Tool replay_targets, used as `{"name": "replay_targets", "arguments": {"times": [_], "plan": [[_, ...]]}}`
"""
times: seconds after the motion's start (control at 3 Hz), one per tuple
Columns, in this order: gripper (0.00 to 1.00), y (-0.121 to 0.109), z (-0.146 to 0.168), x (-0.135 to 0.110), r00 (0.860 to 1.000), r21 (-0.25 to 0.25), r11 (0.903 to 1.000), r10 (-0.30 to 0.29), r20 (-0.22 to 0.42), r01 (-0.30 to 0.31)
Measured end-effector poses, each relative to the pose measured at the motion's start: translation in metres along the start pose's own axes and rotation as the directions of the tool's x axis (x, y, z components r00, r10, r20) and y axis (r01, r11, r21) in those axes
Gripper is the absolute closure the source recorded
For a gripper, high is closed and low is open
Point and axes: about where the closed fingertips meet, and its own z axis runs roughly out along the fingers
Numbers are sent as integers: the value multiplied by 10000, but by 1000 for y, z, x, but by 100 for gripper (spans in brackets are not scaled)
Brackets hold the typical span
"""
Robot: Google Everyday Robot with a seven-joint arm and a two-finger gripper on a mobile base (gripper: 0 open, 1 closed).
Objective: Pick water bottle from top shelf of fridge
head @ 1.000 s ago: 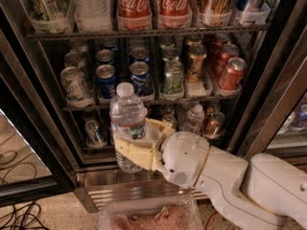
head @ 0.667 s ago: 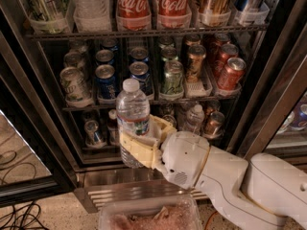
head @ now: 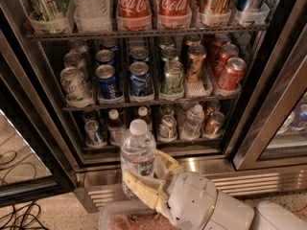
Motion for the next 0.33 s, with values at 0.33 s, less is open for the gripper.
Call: {"name": "replay_targets", "arguments": {"times": [0.33], "plan": [[100,0,0,0,10000,0,10000,0,0,0]]}}
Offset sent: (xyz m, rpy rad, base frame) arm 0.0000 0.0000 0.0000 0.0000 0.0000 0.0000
